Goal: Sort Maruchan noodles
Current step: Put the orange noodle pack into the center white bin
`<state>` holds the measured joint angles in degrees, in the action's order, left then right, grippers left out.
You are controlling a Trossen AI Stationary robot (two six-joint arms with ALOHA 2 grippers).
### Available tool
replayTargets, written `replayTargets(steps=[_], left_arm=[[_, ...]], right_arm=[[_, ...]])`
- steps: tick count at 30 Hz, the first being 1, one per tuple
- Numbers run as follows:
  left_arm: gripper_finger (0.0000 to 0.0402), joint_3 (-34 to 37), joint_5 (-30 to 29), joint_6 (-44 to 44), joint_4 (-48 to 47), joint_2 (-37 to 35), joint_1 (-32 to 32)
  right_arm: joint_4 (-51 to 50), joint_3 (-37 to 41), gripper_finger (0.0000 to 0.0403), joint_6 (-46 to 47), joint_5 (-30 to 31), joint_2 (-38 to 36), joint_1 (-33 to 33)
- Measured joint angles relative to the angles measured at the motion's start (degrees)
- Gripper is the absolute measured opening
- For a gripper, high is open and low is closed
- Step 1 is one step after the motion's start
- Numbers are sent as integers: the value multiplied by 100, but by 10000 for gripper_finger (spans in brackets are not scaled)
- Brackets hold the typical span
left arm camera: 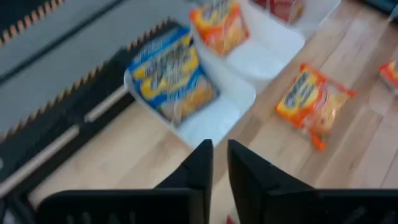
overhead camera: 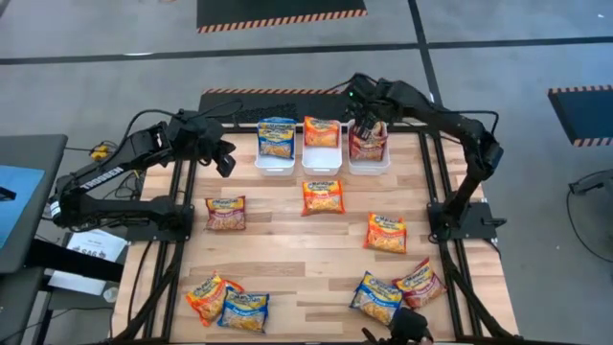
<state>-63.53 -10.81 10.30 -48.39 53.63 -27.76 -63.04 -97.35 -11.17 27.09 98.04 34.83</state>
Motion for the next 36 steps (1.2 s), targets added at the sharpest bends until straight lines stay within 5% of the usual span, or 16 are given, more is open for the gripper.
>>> replayTargets(steps=[10, 24, 36], left_arm=[[125, 0, -88, 540, -471, 2, -1], [130, 2, 1935, 742, -700, 2, 290], [130, 2, 1933, 741, -718, 2, 981]], right_arm=[[-1605, -871, 201, 1230, -337, 1, -337], [-2704, -789, 201, 3268, -2058, 4, -1625], [-2700, 557, 201, 4493, -2141, -35, -3661]])
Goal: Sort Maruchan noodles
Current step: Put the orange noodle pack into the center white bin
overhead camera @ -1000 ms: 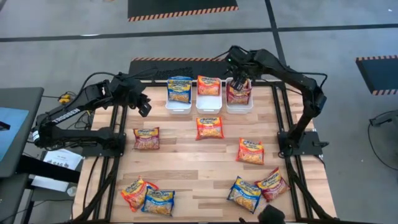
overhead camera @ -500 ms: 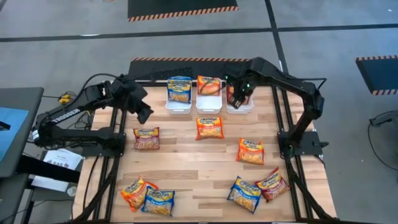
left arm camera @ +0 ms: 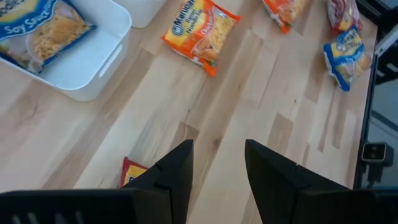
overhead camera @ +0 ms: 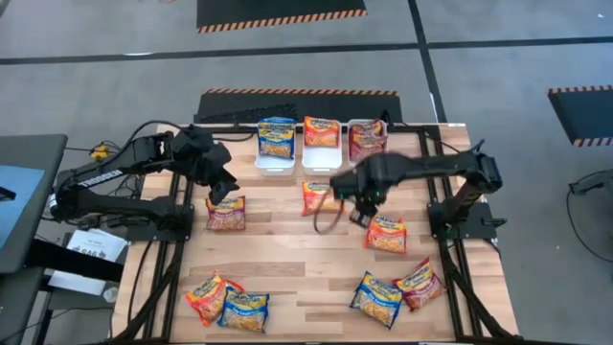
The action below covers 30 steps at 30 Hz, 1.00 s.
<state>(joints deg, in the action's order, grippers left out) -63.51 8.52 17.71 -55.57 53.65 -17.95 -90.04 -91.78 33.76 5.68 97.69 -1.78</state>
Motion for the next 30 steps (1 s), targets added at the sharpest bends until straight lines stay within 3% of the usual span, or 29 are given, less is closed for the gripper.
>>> replayTargets(steps=[5, 11, 22, 30], left_arm=[[130, 0, -163, -74, -2, 0, 273], [130, 2, -390, -74, -2, 0, 470], [130, 2, -510, -1, 0, 0, 552], [130, 4, -917, 138, 13, 0, 552]], right_arm=[[178, 1262, 201, 530, -306, -203, -477], [1416, 2595, 201, 1002, -1015, -957, -811], [2445, 4197, 201, 2646, -673, -2957, -782], [2483, 4905, 209, 3028, -418, -3698, -471]])
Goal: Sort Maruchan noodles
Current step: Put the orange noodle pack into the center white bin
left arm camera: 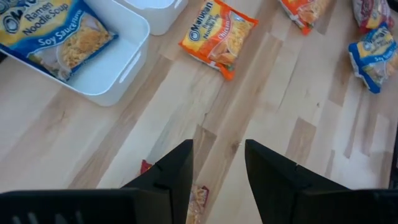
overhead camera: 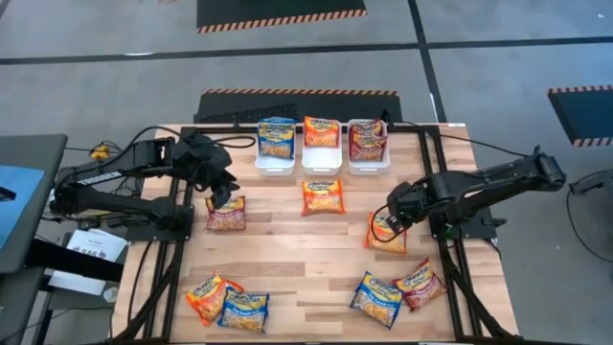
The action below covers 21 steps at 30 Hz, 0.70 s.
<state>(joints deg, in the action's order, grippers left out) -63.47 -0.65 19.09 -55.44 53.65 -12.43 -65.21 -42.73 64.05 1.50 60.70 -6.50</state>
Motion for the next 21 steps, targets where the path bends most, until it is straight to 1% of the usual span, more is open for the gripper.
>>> replayTargets(steps=[3, 7, 12, 17, 21], left_arm=[[130, 1, -20, 105, 0, 0, 0], [130, 1, -22, 152, 1, 0, -2], [130, 1, -32, 164, 4, 0, -2], [130, 1, -251, 174, 4, 0, -2], [130, 1, -328, 175, 5, 0, -7]], right_arm=[[299, 274, 214, -165, -60, -58, 136], [980, 610, 217, -430, -369, -87, 317], [1086, 971, 217, -454, -487, -39, 544], [1764, 1314, 217, -588, -1021, -41, 638], [2118, 1468, 212, -527, -1050, -39, 638]])
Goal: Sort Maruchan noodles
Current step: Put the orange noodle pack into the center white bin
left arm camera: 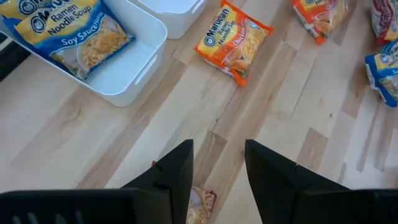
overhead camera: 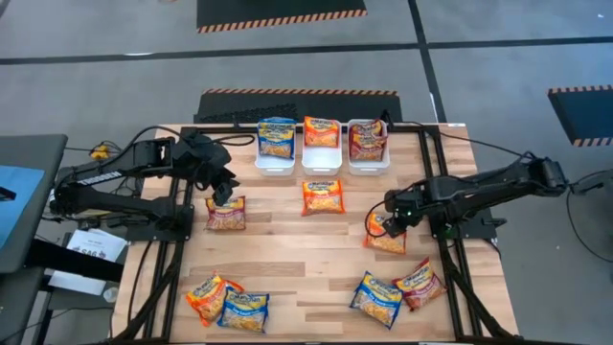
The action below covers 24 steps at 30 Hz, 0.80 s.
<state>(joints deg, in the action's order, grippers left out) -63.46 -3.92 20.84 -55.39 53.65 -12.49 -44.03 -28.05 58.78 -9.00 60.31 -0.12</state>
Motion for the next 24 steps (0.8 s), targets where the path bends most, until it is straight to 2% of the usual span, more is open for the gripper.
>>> replayTargets(steps=[2, 5, 11, 12, 18, 24], left_arm=[[130, 0, 1, 0, -1, 0, 2], [130, 0, 0, 0, -1, 0, 2], [130, 0, 2, 0, -1, 0, 2], [130, 0, 2, 0, -1, 0, 2], [130, 0, 2, -20, -1, 0, 2], [130, 0, -6, -20, -1, 0, 2]], right_arm=[[69, 51, 200, 103, -10, -1, 0], [107, 98, 160, 260, -19, 6, 0], [172, 111, 28, 523, -34, 5, 0], [196, 111, 17, 559, -34, 5, 0], [443, 34, 9, 568, -9, 12, -1], [452, -519, 5, 226, 294, 11, -90]])
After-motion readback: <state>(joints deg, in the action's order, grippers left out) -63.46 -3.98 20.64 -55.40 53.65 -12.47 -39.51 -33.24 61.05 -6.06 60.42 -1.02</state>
